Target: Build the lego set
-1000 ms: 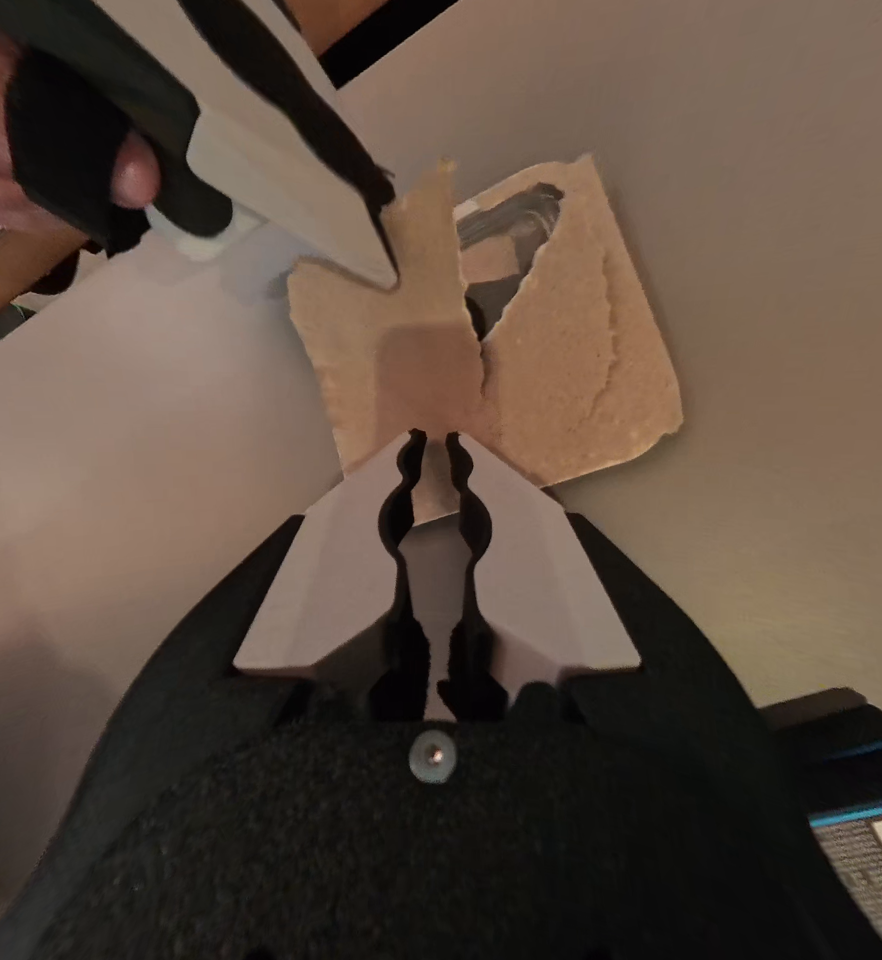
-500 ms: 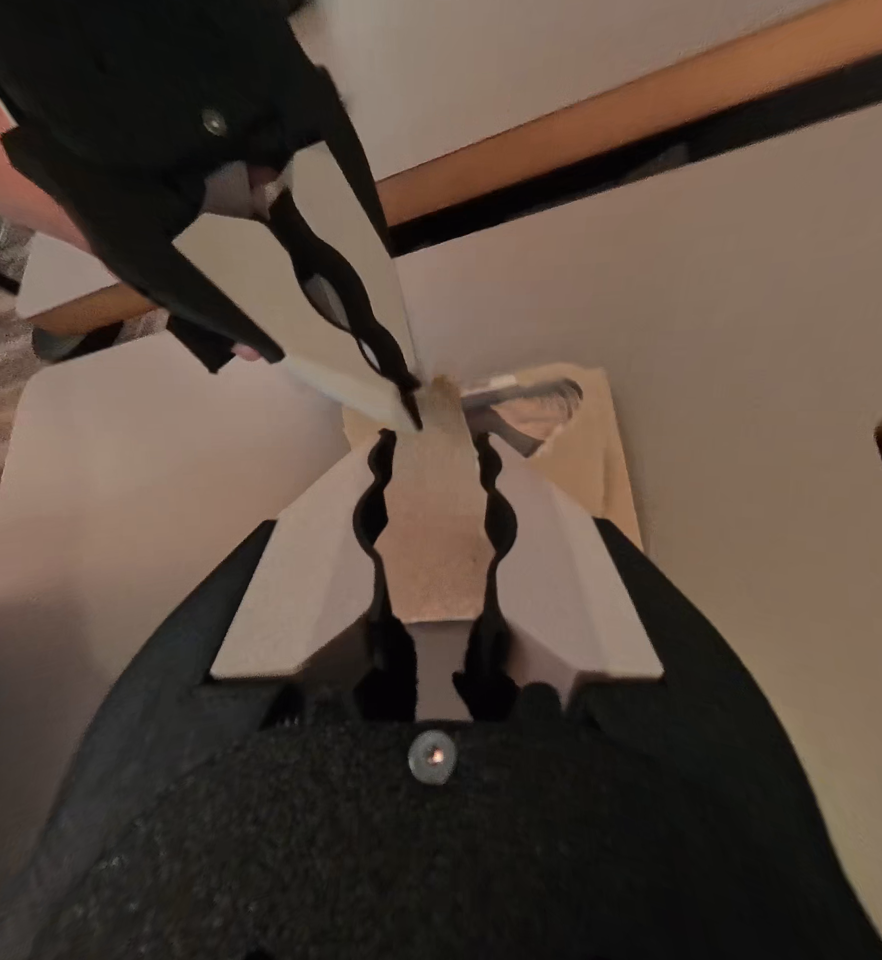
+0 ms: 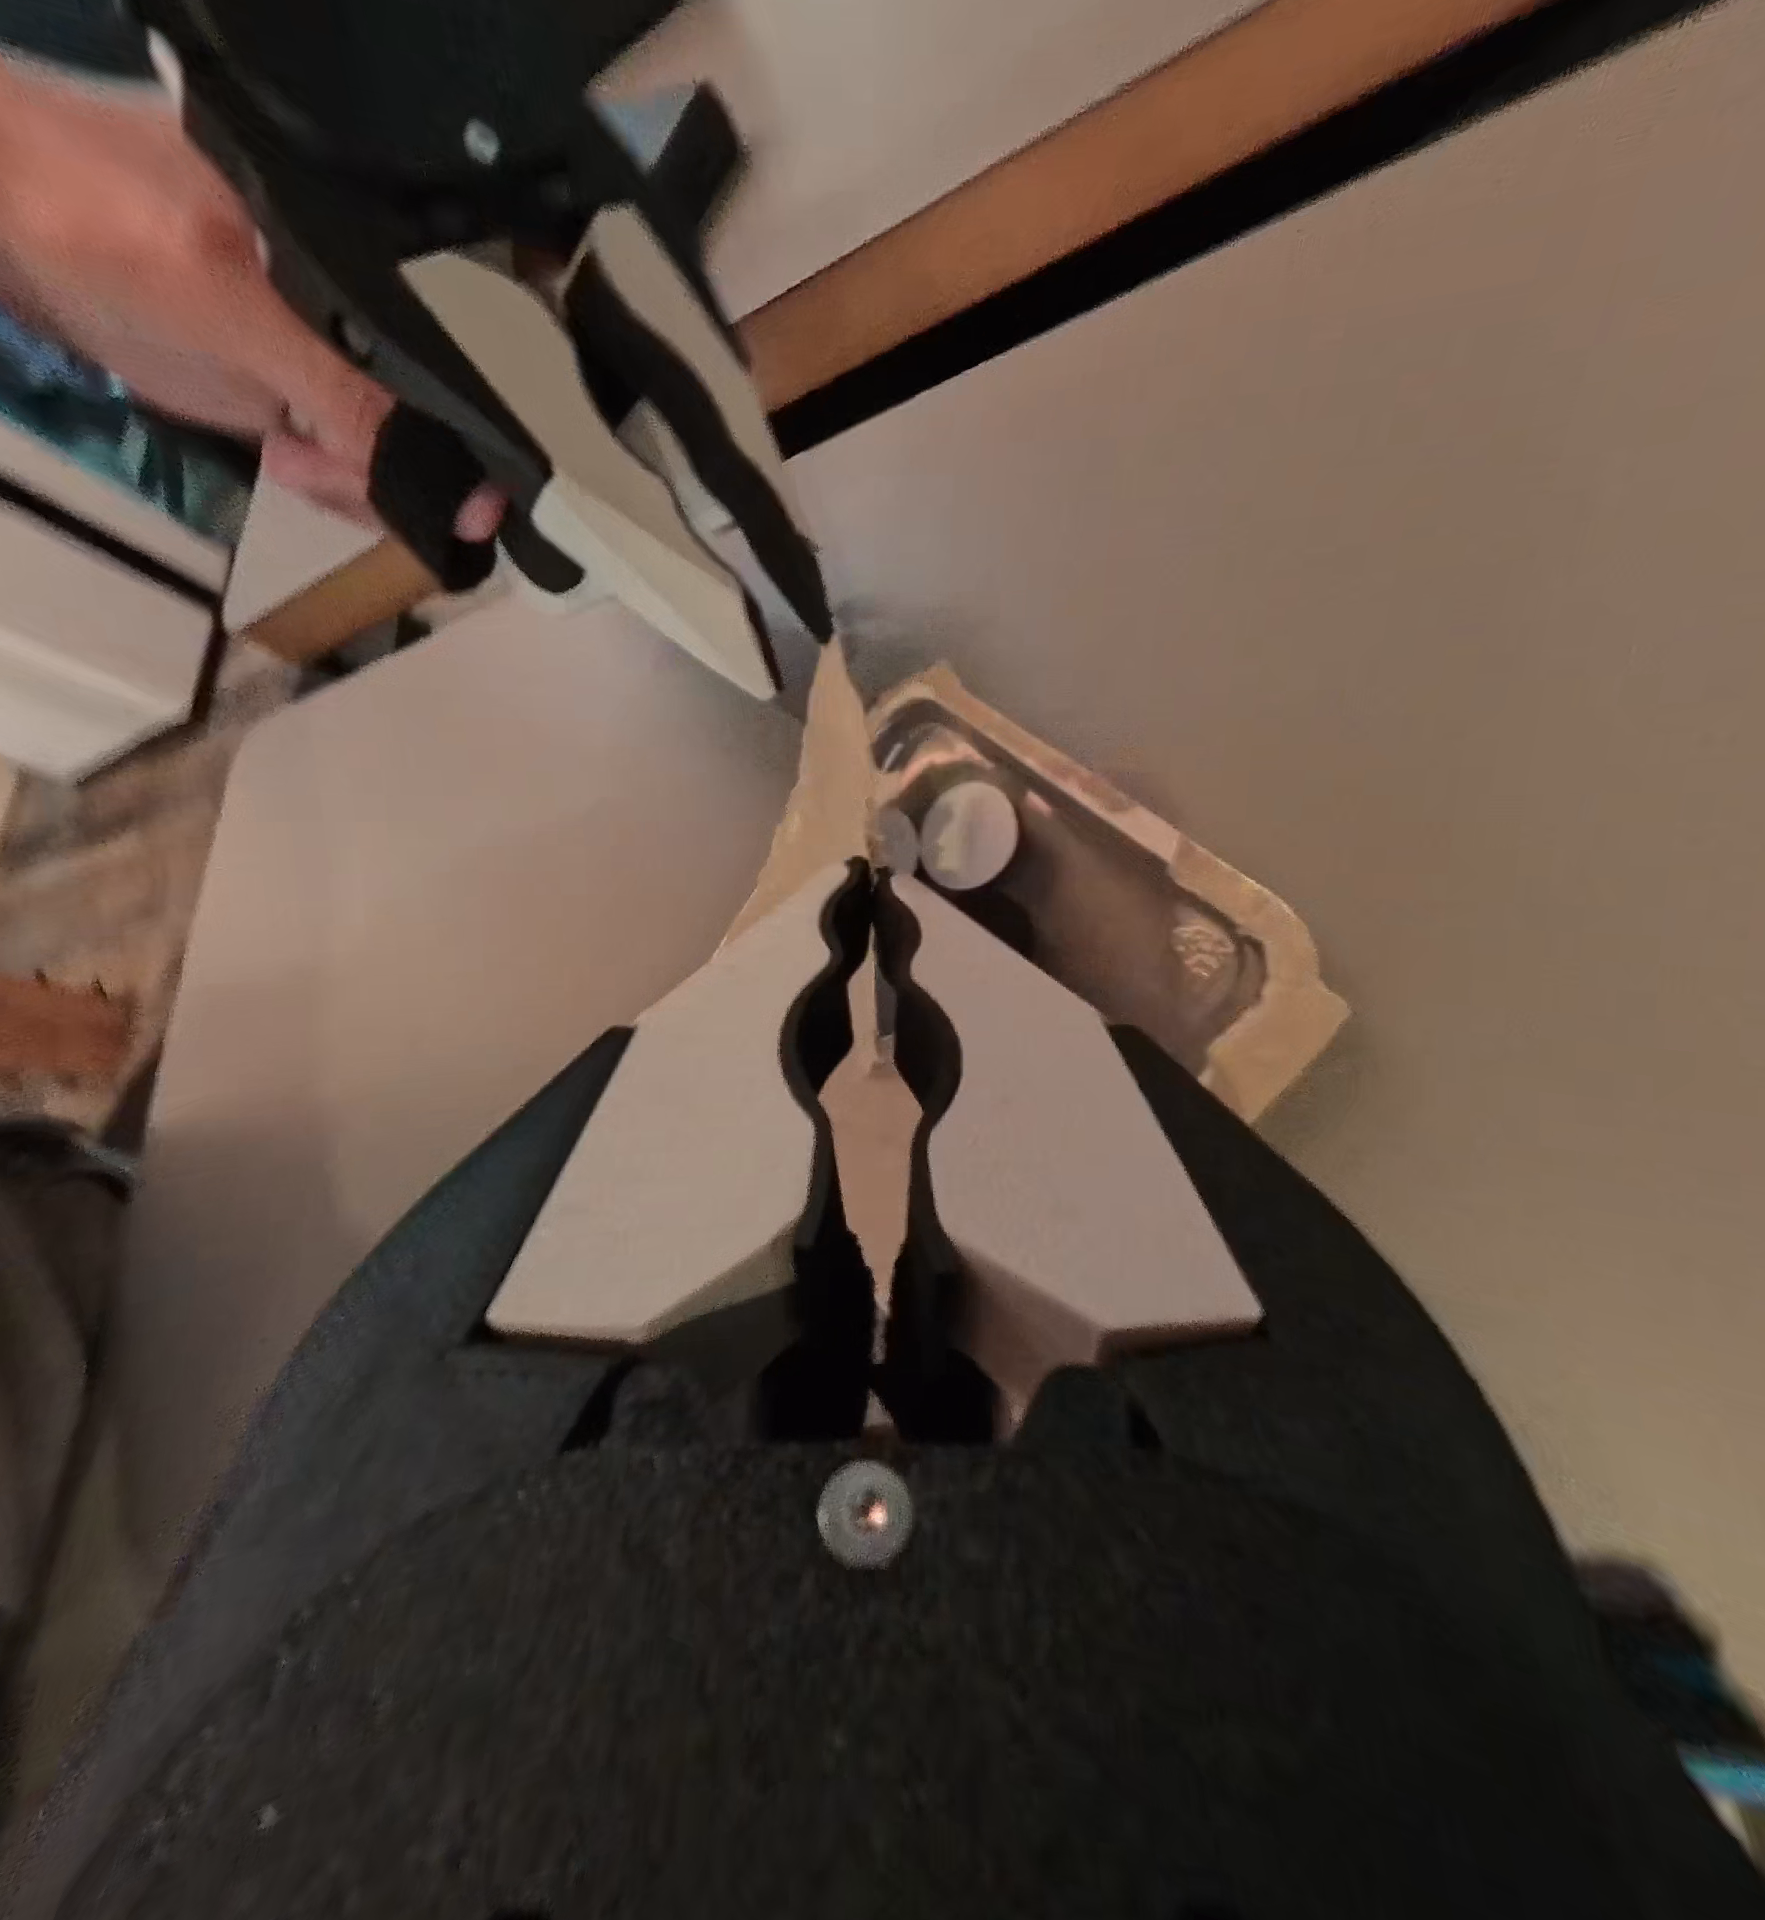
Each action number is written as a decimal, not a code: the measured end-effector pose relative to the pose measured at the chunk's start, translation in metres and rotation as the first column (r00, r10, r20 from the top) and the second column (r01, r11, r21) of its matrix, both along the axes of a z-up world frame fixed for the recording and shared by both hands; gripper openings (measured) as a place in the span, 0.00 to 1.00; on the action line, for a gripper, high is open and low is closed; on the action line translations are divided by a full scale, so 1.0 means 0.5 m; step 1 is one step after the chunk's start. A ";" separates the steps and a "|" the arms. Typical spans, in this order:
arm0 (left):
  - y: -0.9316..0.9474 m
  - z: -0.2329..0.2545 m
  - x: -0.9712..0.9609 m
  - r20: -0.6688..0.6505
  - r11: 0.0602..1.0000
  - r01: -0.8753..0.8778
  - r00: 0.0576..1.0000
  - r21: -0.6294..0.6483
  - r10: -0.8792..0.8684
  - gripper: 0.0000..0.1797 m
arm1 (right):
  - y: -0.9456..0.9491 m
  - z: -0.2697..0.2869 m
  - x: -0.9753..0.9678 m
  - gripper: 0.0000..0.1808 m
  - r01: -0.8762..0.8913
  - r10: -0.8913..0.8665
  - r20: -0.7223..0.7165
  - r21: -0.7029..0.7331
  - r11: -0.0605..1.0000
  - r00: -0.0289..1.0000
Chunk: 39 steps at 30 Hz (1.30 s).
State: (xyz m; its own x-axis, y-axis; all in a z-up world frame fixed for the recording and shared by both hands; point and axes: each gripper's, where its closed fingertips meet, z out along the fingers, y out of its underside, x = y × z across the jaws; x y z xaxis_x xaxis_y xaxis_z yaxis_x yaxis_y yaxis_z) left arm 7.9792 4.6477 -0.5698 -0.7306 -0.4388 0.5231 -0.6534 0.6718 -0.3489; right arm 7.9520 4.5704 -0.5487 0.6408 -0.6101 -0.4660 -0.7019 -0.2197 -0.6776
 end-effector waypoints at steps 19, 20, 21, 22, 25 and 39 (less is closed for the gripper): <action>-0.128 -0.020 -0.136 -0.230 0.997 -0.007 0.973 -0.072 -0.010 0.06 | -0.059 0.024 -0.103 0.00 0.238 -0.236 -0.033 0.124 0.963 0.971; -0.129 -0.018 -0.140 -0.216 0.997 0.015 0.976 -0.073 -0.031 0.06 | -0.063 0.027 -0.107 0.01 0.206 -0.204 -0.024 0.084 0.975 0.979; -0.129 -0.017 -0.143 -0.202 0.997 0.035 0.978 -0.073 -0.049 0.06 | -0.066 0.036 -0.104 0.04 0.180 -0.180 -0.005 0.064 0.982 0.984; -0.130 -0.016 -0.146 -0.194 0.996 0.051 0.979 -0.074 -0.065 0.06 | -0.071 0.046 -0.096 0.08 0.164 -0.165 0.022 0.037 0.986 0.986; -0.132 -0.010 -0.150 -0.167 0.993 0.088 0.981 -0.078 -0.100 0.05 | -0.070 0.068 -0.066 0.16 0.065 -0.062 0.064 -0.048 0.997 0.996; -0.134 0.001 -0.154 -0.156 0.993 0.087 0.983 -0.076 -0.098 0.05 | -0.047 0.039 0.015 0.24 -0.130 0.156 0.068 -0.288 0.949 0.985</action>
